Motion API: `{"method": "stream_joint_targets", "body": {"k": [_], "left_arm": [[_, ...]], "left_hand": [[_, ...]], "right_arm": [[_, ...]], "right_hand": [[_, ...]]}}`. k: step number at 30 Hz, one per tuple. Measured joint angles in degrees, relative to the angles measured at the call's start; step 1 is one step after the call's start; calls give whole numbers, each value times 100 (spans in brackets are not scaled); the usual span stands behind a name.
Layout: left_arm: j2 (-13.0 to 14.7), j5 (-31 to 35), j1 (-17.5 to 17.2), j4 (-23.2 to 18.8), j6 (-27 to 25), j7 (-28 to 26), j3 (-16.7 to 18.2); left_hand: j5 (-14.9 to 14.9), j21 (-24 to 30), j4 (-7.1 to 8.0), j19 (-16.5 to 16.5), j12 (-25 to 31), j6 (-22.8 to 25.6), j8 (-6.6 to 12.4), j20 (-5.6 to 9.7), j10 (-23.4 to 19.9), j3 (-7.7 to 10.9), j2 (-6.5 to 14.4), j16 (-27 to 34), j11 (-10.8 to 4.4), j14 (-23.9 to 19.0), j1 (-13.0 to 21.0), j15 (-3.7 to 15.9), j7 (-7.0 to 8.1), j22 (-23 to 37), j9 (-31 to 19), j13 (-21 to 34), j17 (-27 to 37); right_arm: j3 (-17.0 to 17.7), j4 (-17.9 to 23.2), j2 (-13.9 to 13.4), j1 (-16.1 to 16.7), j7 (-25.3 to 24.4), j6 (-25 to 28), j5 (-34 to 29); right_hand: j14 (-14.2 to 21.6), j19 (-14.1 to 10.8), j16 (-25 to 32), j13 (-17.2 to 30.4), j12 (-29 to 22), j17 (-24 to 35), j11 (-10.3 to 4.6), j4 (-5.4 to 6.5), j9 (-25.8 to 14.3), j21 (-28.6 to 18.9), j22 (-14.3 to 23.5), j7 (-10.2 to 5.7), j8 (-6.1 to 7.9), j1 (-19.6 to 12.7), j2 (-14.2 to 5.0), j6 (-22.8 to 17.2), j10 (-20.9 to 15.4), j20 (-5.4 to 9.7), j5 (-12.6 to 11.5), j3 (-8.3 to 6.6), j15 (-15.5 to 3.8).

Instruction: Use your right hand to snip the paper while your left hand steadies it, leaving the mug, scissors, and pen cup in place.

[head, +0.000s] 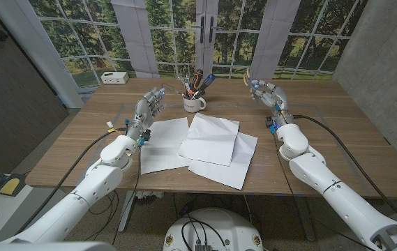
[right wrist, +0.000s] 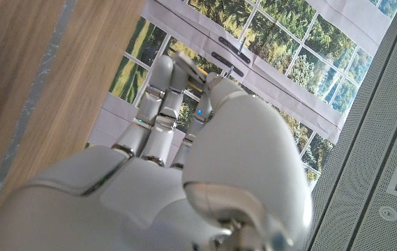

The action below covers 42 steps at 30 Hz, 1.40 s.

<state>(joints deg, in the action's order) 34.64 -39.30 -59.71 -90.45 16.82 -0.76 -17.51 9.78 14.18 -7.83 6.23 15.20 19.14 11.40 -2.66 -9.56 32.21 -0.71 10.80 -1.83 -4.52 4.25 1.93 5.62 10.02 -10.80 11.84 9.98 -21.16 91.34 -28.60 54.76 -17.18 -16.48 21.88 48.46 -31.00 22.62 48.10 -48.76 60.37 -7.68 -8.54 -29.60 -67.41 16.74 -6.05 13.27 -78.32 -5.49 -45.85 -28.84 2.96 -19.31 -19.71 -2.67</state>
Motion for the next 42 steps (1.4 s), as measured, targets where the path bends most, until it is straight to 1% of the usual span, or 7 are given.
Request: {"method": "stream_joint_targets", "body": {"k": [19, 21, 24, 30, 33, 36, 42], "left_arm": [[-171, 1, 119, 91, 83, -73, -29], [-186, 24, 121, 92, 98, -111, -32], [-200, 47, 118, 82, 110, -153, -35], [-210, 81, 55, -4, 118, -250, -36], [-220, 95, 27, -35, 118, -286, -36], [-232, 103, 5, -58, 118, -316, -36], [-243, 115, -21, -86, 119, -357, -36]], "left_hand": [[0, -44, 25, 0, 0, 0, 1, 0, -53, -25, 0, 0, 9, 0, 0, 0, 0, -1, 0, 0, 0], [0, -44, 25, 0, 0, 0, 1, 0, -53, -24, 0, 0, 9, 0, 0, 0, 0, -1, 0, 24, 0], [0, -44, 25, 0, 0, 0, 1, 0, -75, -25, 0, 0, -13, 0, 0, 0, 0, -1, 0, 30, 0], [0, -44, 25, 32, 0, 0, 1, 32, -83, -24, 23, 0, -21, 0, -23, 0, 0, -1, 0, 30, 0], [0, -44, 25, 32, 0, 30, 1, 32, -104, -24, 23, 0, 0, 0, -23, 0, -30, -1, 0, 30, 0], [0, -44, 25, 32, 0, 31, 1, 32, -104, -24, 23, 0, 0, 0, -23, 0, -31, -2, 0, 29, 0], [0, -87, 25, 32, 0, 62, 1, 32, -126, -24, 23, 1, -22, 0, -23, 0, 1, -2, 0, 29, 0]], "right_arm": [[105, 32, -231, -61, 620, -143, 426], [117, 32, -259, -65, 677, -158, 464], [123, 32, -274, -65, 734, -184, 507], [143, 29, -285, -59, 811, -249, 576], [151, 25, -286, -44, 836, -265, 608], [167, 24, -292, -22, 854, -283, 639], [183, 25, -301, 4, 877, -291, 680]], "right_hand": [[29, 41, -106, -28, 0, 106, 0, 3, -29, -174, -180, 0, -77, 22, 22, 0, -1, -20, -20, -4, 10], [31, 41, -106, -23, -21, 107, 0, -7, -30, -181, -195, 0, -89, 46, 45, 0, -1, -20, -21, -71, 9], [40, 73, -120, -19, -21, 133, -13, -4, -30, -220, -219, 0, -89, 53, 52, 0, 12, 11, -21, -75, 2], [49, 105, -150, -19, -21, 159, -12, -4, -30, -252, -265, 21, -89, 61, 60, -21, 11, -19, -21, -76, 11], [49, 105, -150, -19, -21, 159, -12, -4, -29, -274, -291, -11, -89, 61, 61, -53, 11, -19, -21, -76, 11], [50, 105, -189, -19, -44, 188, -12, -4, -29, -295, -317, -11, -124, 68, 68, -53, 11, -19, -20, -76, 11], [78, 104, -200, -29, -44, 209, -12, -4, -56, -341, -360, -11, -124, 68, 68, -53, 10, -20, -19, -76, 1]]}}
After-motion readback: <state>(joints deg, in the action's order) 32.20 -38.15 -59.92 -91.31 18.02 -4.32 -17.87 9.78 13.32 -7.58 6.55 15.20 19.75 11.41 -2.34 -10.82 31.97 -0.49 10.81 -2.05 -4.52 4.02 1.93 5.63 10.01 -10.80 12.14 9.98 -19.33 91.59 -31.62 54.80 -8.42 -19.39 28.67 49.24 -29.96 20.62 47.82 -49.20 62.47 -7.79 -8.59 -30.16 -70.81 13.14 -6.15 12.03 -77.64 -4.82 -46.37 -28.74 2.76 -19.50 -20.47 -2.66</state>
